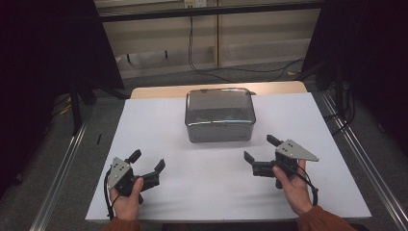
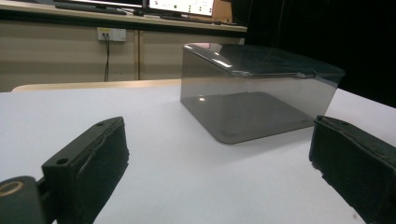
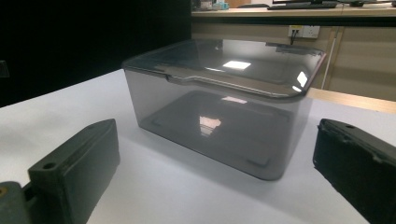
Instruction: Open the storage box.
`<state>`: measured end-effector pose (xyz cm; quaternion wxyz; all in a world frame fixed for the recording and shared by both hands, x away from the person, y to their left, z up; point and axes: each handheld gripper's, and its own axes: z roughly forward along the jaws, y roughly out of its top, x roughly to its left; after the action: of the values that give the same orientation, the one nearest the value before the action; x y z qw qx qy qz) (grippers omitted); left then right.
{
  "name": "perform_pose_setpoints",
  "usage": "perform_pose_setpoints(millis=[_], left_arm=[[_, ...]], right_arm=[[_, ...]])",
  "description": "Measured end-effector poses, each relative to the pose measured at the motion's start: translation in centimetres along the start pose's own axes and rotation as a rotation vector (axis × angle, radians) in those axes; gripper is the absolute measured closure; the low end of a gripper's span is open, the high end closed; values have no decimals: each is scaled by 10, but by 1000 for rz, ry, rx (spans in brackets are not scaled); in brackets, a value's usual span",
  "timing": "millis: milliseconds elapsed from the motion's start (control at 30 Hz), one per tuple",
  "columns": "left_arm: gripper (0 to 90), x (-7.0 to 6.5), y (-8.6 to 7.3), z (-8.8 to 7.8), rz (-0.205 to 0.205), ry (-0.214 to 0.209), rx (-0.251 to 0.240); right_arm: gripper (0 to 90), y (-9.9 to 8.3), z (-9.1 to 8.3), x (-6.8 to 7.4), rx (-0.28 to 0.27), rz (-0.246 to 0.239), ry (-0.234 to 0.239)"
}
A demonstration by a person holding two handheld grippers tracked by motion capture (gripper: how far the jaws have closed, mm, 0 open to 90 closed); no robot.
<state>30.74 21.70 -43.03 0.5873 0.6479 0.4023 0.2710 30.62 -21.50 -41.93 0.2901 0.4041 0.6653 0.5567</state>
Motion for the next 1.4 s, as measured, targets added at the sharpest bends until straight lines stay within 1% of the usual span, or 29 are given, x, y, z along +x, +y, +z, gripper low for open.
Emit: perform_pose_setpoints(millis=[67,100,167,200,233,300,433,533,600,633,667,700,800,900,933,1000,1033,1133,1167,1200,1300,1367,1400], left_arm=[[37,-1,1,1,-1,-9,-8],[37,-2,1,1,8,-7,-7],[37,-3,1,1,4,-16,-7],[36,-3,1,1,7,-14,-5],[36,-3,0,1,11,-13,3],[36,-2,0,2,3,-7,-4],[35,-2,0,2,5,2,-1],[35,-1,-1,3,12,9,10],[35,0,-1,4,8,13,2],[35,0,-1,5,8,15,3],[35,0,-1,5,9,11,7],[35,0,-1,6,2,4,7],[35,-1,-1,5,6,6,4],[36,-1,0,4,13,6,-6],[36,-1,0,4,11,4,-4],[36,-1,0,4,15,8,-5],[36,-1,0,4,16,8,-5],[35,-1,0,5,17,5,0],[35,-1,0,5,16,6,0],[35,-1,-1,5,20,5,4],[35,-2,-1,6,30,3,10],[35,-3,-1,7,33,-1,13],[35,-3,-1,7,33,-1,13]], right_arm=[[6,1,3,2,1,-5,8],[6,1,3,2,1,-5,8],[6,2,7,5,-11,-9,19],[6,3,11,6,-17,-11,29],[5,4,12,6,-18,-14,29],[6,5,14,7,-21,-18,31],[4,8,23,12,-26,-42,53],[10,10,27,14,-22,-54,53],[18,13,34,16,-27,-47,63],[19,13,36,17,-31,-50,60],[18,14,38,18,-32,-51,61],[18,14,39,19,-32,-52,63],[18,16,43,21,-27,-58,65],[19,20,48,25,-36,-85,66],[18,23,53,27,-40,-131,60],[17,26,56,27,-32,-153,57],[17,26,56,27,-32,-153,57],[16,31,61,29,-36,-189,50],[25,33,63,31,-39,-209,49],[25,33,63,31,-39,-209,49],[30,34,67,33,-38,-276,24],[31,35,69,33,-42,-277,22],[31,35,70,34,-40,-293,9]])
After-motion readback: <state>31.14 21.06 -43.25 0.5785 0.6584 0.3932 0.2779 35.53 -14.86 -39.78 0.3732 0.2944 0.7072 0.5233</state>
